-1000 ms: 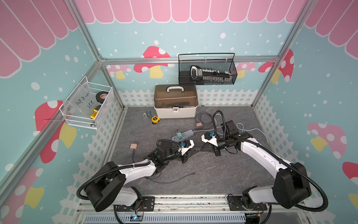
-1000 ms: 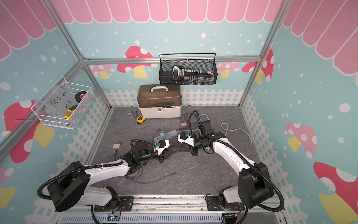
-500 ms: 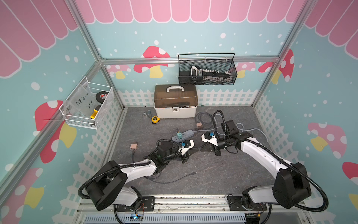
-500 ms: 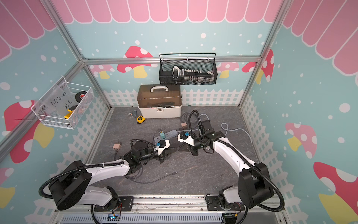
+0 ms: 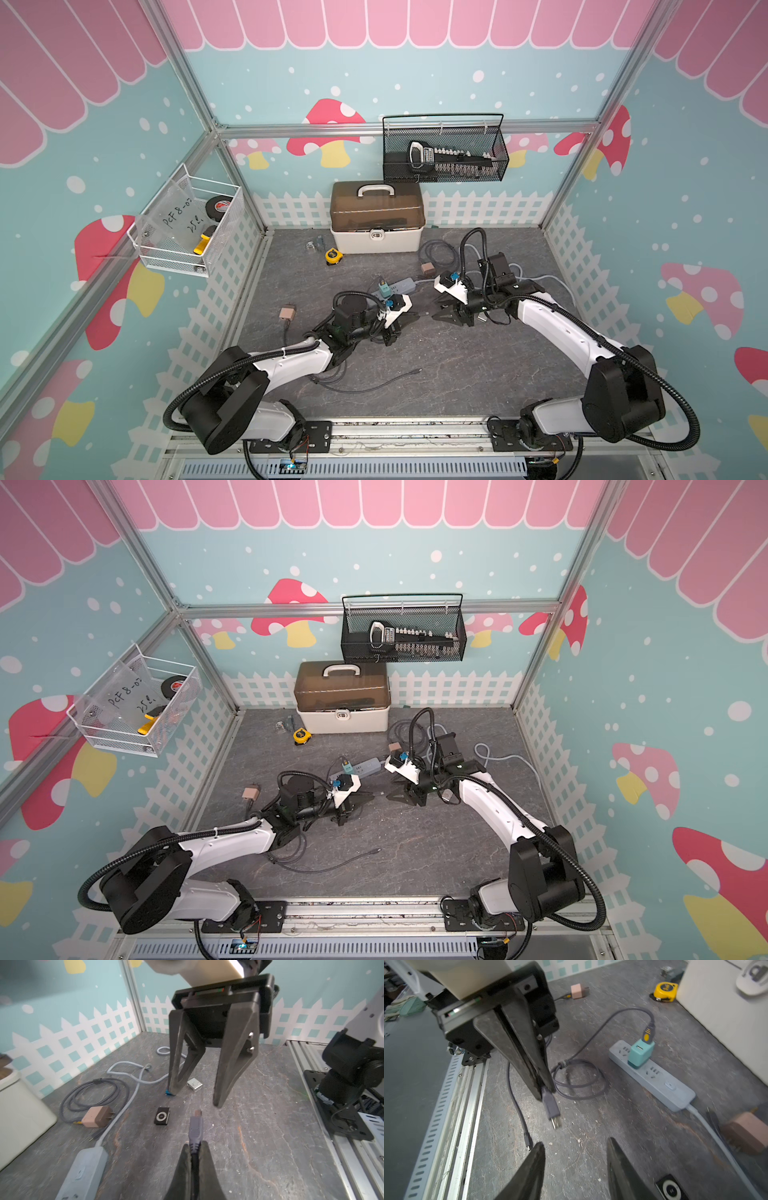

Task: Charge mp3
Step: Pick up the charging cable from the center of the board, then pick up the MP3 player from the center of the board.

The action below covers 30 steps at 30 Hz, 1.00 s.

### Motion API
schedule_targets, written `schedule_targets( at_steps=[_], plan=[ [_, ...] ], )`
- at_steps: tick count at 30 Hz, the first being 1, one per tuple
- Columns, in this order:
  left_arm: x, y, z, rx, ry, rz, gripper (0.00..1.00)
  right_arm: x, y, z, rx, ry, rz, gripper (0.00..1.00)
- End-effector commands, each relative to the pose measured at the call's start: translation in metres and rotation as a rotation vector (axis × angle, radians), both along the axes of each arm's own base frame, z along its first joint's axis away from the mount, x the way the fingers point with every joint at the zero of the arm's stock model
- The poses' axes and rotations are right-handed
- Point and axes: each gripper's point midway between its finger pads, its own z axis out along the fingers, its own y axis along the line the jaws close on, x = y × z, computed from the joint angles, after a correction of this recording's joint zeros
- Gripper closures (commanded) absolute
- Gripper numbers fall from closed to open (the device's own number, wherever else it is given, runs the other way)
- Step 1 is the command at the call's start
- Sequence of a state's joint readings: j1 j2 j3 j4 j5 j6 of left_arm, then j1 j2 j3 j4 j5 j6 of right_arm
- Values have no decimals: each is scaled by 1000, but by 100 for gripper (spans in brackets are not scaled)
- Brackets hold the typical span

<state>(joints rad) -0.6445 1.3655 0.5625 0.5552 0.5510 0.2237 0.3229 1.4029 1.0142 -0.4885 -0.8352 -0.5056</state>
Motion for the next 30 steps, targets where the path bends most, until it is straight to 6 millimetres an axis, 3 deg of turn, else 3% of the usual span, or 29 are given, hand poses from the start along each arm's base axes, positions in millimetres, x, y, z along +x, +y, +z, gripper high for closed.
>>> schedule_targets(
  at_steps=[1,7,9,13,17,21,25,30],
  plan=[
    [11,12,16,33,-46,39,98,26,-26,-9,-85,8,-210,49],
    [27,25,22,71,-76,103,98,75,-83,-37,-184,151,-797,49],
    [32,28,26,64,-86,121,98,83,-99,-48,-162,272,-1016,50],
    [45,36,30,62,-90,186,96,77,-117,-76,-151,460,-1366,54],
    [52,45,36,58,-95,234,95,75,-107,-80,-89,528,-1577,50],
    [57,54,38,58,-93,282,94,67,-111,-88,-82,673,-1835,49],
    [61,64,43,51,-96,327,93,71,-93,-101,-24,802,-1944,42],
    [65,72,46,52,-95,364,93,77,-72,-113,-94,863,-2026,43]
  ],
)
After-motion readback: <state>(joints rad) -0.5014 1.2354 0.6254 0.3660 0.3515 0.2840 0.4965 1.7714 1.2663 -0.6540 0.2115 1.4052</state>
